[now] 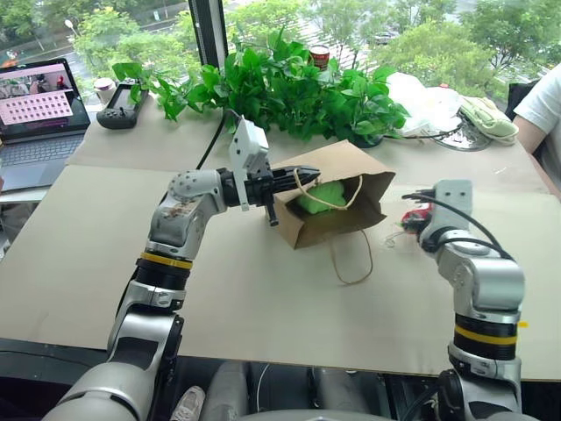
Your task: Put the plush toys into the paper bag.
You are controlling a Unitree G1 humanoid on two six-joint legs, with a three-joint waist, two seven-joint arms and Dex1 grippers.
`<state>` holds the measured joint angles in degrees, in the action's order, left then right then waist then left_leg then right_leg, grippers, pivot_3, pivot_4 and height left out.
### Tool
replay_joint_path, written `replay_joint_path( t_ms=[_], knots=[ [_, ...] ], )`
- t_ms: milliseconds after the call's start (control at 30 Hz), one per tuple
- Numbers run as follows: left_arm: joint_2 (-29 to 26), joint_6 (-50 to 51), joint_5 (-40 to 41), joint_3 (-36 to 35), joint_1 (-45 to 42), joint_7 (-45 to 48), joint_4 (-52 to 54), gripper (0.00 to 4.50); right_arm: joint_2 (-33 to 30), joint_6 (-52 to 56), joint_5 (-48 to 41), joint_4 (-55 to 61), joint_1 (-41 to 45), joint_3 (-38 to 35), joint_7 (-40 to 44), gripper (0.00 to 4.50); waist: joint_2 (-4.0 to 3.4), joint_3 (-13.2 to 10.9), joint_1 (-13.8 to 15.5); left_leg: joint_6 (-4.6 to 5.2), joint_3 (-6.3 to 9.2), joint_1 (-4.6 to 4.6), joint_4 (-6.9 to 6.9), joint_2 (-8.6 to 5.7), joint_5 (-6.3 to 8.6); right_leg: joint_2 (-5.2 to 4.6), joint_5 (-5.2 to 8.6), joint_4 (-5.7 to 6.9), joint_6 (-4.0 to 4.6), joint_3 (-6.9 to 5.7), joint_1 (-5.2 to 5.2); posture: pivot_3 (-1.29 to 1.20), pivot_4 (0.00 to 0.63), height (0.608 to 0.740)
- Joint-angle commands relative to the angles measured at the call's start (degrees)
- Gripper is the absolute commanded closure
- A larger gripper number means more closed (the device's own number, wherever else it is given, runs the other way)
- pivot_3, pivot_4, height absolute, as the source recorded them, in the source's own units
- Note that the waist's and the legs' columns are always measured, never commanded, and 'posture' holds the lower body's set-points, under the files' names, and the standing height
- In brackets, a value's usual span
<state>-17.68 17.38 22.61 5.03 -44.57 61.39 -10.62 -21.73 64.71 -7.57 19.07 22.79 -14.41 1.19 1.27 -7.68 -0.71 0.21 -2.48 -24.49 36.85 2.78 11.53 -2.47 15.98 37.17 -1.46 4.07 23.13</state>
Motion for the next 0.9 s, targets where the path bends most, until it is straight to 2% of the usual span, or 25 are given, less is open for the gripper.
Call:
replay_joint_path(
  t_ms=[33,267,333,467,633,900],
  knots=[
    [0.2,-0.7,0.8,-0.8,-0.5,-0.3,2.1,4.5,-2.5,0.4,-1.4,10.4,0.2,-4.3,2.0,3.1,0.0,0.0,0.0,0.0,0.01,0.0,0.0,0.0,0.0,0.0,0.0,0.0,0.0,0.0,0.0,0.0,0.15,0.713],
    [0.1,-0.2,1.2,-1.2,-0.9,-0.5,1.8,4.5,-8.7,18.2,-12.8,27.7,-0.2,-8.4,14.2,3.1,0.0,0.0,-0.1,0.0,0.03,0.01,0.0,0.01,0.0,0.01,0.0,-0.01,0.0,-0.02,-0.03,0.0,0.15,0.713],
    [0.1,-0.2,1.3,-1.3,-0.9,-0.5,1.8,4.5,-10.2,25.5,-19.0,32.9,-1.1,-11.1,20.1,3.1,0.0,0.0,-0.1,0.0,0.05,0.03,0.01,0.02,0.0,0.01,0.0,-0.01,0.0,-0.01,-0.04,0.0,0.15,0.713],
    [0.2,0.0,1.3,-1.2,-0.9,-0.5,1.7,4.5,-13.9,27.8,-26.5,37.2,-5.1,-11.9,25.0,3.1,0.01,0.0,-0.1,0.0,0.08,0.04,0.01,0.01,0.0,0.01,0.0,-0.02,0.0,-0.03,-0.08,0.0,0.15,0.713],
    [0.3,0.0,1.2,-1.0,-1.1,-0.4,1.6,4.5,-11.3,27.8,-30.2,37.6,-5.1,-5.2,22.7,3.1,0.01,0.0,-0.3,0.0,0.09,0.08,0.03,-0.01,0.0,0.01,0.01,-0.04,-0.01,-0.02,-0.11,0.0,0.15,0.713],
    [0.6,0.1,1.2,-0.8,-1.2,-0.1,1.7,4.5,-5.3,25.6,-24.2,24.4,9.2,9.9,14.2,3.1,0.01,0.0,-0.4,0.04,0.11,0.12,0.03,0.0,-0.04,0.04,0.0,0.03,0.0,-0.02,-0.1,0.0,0.15,0.713]
  ],
)
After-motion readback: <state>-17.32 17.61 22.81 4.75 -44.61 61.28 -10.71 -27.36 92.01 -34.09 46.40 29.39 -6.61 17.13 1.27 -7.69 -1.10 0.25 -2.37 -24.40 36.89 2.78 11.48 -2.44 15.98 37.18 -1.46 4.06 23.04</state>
